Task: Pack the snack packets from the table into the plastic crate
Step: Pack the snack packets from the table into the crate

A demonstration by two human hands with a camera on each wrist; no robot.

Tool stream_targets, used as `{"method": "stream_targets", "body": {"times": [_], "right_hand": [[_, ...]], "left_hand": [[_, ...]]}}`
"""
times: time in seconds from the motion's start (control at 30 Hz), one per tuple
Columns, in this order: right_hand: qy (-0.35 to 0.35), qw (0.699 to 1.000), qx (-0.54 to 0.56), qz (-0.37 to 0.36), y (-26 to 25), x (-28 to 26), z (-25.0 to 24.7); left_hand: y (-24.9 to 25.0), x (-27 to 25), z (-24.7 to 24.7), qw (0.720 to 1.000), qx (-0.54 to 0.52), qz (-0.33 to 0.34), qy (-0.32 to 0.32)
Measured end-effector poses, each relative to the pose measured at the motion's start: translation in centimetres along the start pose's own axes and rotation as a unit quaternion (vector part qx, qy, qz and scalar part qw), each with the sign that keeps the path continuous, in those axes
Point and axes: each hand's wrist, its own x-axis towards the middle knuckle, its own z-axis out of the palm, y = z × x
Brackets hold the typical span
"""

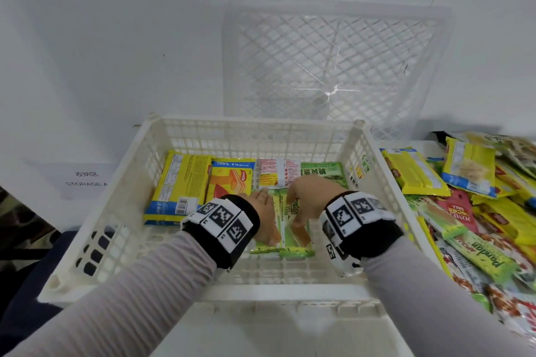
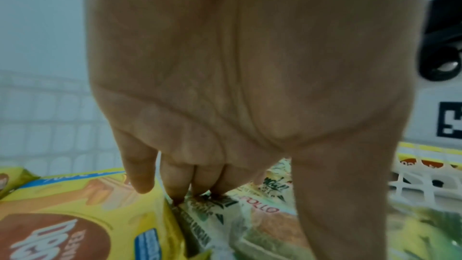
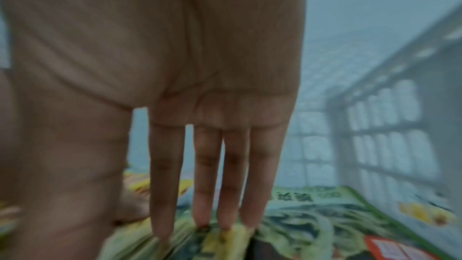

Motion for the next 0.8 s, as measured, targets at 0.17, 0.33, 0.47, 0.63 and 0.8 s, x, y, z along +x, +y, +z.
{"method": "stream_targets", "body": {"times": [0.17, 0.33, 0.47, 0.63, 0.8], "right_hand": [[-0.029, 0.994, -0.074, -0.068, -2.4, 0.2, 0.9], [0.076, 0.994, 0.077, 0.013, -0.5, 0.8, 0.4], [0.193, 0.962, 0.169, 0.089, 0.6, 1.5, -0.1], [0.129, 0.965, 0.216, 0.074, 0.1, 2.4, 0.5], [0.119, 0.972, 0.195, 0.056, 0.1, 2.8, 1.1]], "left_hand": [[0.1, 0.7, 0.3, 0.999, 0.040, 0.001, -0.010], [-0.3, 1.1, -0.2, 0.998, -0.025, 0.001, 0.053], [-2.3, 1.9, -1.4, 0.976, -0.129, -0.002, 0.177], [-3.7, 3.4, -0.1, 0.981, -0.112, 0.001, 0.160], [-4.3, 3.9, 0.2, 0.985, -0.117, 0.004, 0.127]]}}
